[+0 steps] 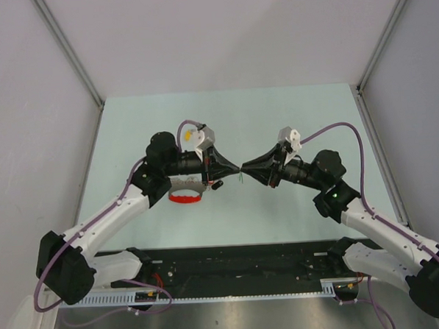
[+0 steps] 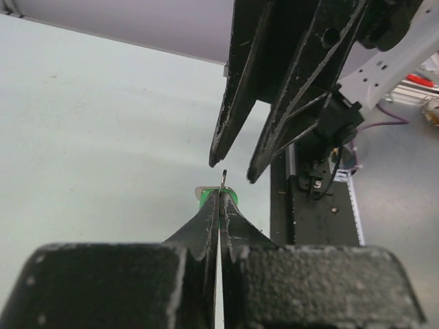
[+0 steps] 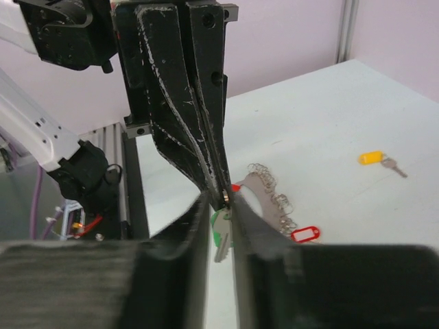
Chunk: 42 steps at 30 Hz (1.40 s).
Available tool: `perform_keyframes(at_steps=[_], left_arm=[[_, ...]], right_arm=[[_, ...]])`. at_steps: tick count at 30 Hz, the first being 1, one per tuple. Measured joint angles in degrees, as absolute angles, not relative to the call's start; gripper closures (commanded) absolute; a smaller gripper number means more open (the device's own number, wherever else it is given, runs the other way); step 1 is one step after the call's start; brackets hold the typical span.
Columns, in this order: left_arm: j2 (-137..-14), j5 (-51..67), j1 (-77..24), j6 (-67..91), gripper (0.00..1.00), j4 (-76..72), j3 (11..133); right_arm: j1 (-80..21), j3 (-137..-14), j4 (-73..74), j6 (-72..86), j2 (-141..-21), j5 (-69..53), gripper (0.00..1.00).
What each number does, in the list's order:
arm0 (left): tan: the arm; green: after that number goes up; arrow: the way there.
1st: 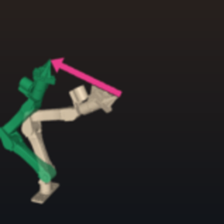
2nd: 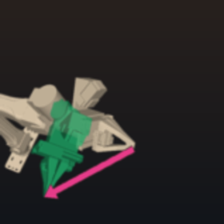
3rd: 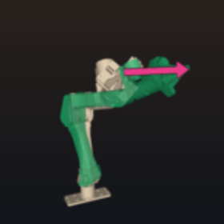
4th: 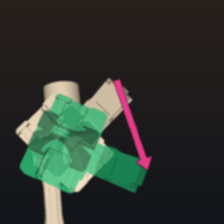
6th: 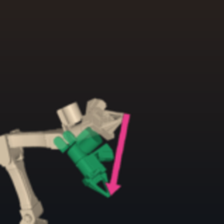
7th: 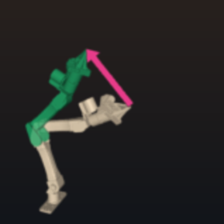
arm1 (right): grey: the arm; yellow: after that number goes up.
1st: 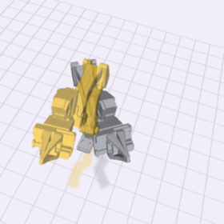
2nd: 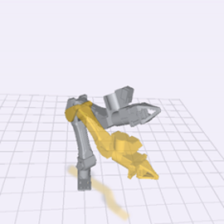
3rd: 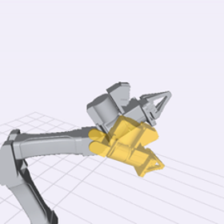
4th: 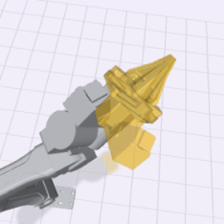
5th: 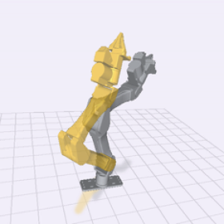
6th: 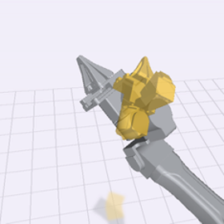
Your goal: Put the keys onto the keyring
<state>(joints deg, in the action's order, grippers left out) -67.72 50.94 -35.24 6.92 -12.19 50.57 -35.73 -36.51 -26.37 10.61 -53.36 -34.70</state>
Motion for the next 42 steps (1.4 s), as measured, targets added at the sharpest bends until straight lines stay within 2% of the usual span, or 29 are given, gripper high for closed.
perform_keyframes(at_steps=[5, 11, 19, 25, 28, 31, 42], left_arm=[[-66.0, 46.9, -35.3, 0.9, 1.0, -2.2, 52.6], [-63.6, 42.1, -35.3, -6.6, 1.0, 8.1, 54.1], [-62.9, 39.1, -35.9, -12.6, 1.0, 15.9, 54.2], [-61.4, 39.3, -36.5, -13.5, 1.0, 15.8, 53.8], [-60.0, 40.2, -36.5, -13.0, 1.0, 13.8, 52.6], [-59.5, 41.2, -36.6, -12.5, 1.0, 12.6, 51.9], [-59.9, 42.2, -36.6, -12.5, 0.99, 12.6, 51.9]], right_arm=[[-33.8, -36.5, -22.5, 10.5, -52.1, -33.5, 0.37], [-33.0, -37.1, -13.7, 6.7, -50.7, -32.1, 0.29], [-34.3, -40.3, -8.4, 3.6, -53.3, -33.9, 0.34], [-37.9, -42.4, -8.5, 0.4, -57.9, -35.0, 0.44], [-38.6, -42.7, -9.1, -0.6, -59.6, -35.4, 0.55], [-38.6, -42.7, -9.8, -1.4, -60.2, -35.8, 0.6], [-40.5, -43.8, -11.0, -3.9, -60.6, -39.0, 0.64]])
